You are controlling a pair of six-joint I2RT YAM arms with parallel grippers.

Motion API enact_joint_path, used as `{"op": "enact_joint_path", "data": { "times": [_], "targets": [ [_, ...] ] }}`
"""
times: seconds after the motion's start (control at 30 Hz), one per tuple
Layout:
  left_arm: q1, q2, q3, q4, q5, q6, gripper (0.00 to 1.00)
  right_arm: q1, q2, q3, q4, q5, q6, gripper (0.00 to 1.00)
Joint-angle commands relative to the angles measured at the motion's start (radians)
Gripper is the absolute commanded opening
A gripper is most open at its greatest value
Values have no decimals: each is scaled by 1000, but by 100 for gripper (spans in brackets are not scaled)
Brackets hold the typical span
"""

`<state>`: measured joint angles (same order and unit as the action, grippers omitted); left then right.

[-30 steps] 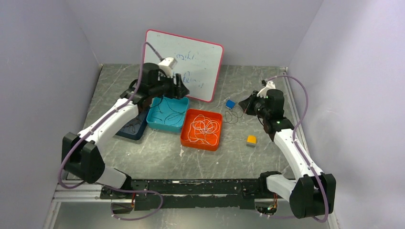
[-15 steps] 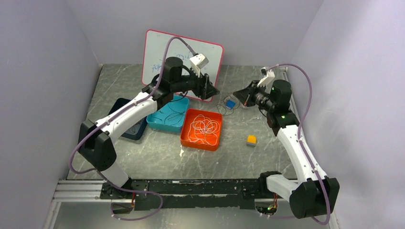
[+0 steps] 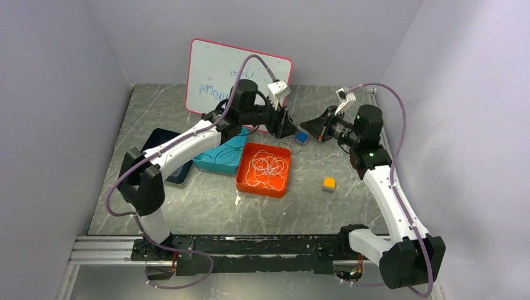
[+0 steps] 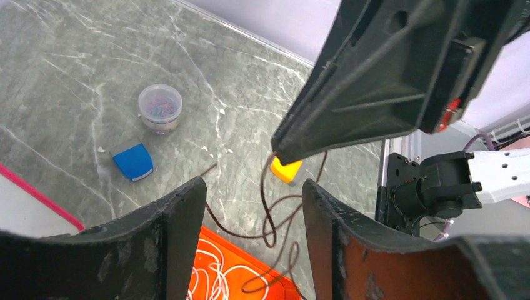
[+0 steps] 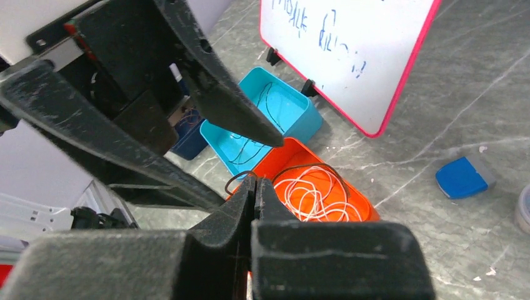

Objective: Untangle the cables

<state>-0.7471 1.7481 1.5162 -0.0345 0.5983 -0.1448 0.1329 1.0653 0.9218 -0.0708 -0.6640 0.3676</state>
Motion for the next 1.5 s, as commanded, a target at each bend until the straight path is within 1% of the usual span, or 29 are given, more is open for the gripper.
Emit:
{"op": "enact_joint_path", "data": {
  "times": [0.0, 0.03, 0.1, 0.2, 0.33, 0.37, 0.4, 0.47, 0.57, 0.6, 0.73, 0.8, 0.97, 1.13, 1.17, 1.3, 1.4, 1.47],
  "targets": [
    [-14, 28, 61, 30, 48, 14, 60, 5, -18, 14, 23, -50, -21, 0],
    [-15, 33, 65, 30, 51, 13, 57, 5, -20, 14, 24, -50, -23, 0],
    [-19, 38, 66, 31, 57, 10, 48, 5, -23, 14, 26, -47, -22, 0],
    [-20, 39, 65, 22, 65, 11, 31, 5, -27, 10, 29, -34, -23, 0],
    [-19, 23, 66, -15, 35, 29, 9, 7, -50, -2, 44, 0, -24, 0],
    [-19, 19, 69, -22, 26, 32, 7, 6, -59, -7, 51, 10, -26, 0],
    [-19, 15, 74, -33, 18, 35, 7, 6, -68, -10, 55, 20, -28, 0],
    [-20, 7, 91, -55, -1, 41, 7, 7, -81, -18, 66, 27, -40, 6],
    [-19, -7, 115, -77, -37, 46, 7, 7, -92, -37, 81, 23, -56, 25],
    [-19, -12, 123, -83, -54, 46, 7, 7, -94, -43, 87, 15, -61, 29],
    [-19, -17, 153, -107, -90, 49, 7, 6, -86, -48, 91, -35, -106, 41],
    [-19, -21, 157, -107, -91, 43, 7, 7, -81, -48, 82, -29, -128, 44],
    [-20, -35, 159, -100, -88, 23, 7, 7, -56, -49, 77, 52, -139, 44],
    [-20, -49, 178, -101, -54, -1, 7, 6, -35, -79, 156, 162, -60, 41],
    [-19, -51, 185, -104, -45, -3, 7, 6, -32, -99, 204, 168, -34, 40],
    [-18, -83, 203, -130, -44, 13, 7, 20, -3, -152, 329, 179, 42, 28],
    [-13, -128, 207, -142, -70, 18, 7, 40, 27, -171, 347, 219, 45, 24],
    [-3, -157, 220, -162, -77, 20, 7, 48, 25, -189, 354, 277, 51, 18]
  ]
}}
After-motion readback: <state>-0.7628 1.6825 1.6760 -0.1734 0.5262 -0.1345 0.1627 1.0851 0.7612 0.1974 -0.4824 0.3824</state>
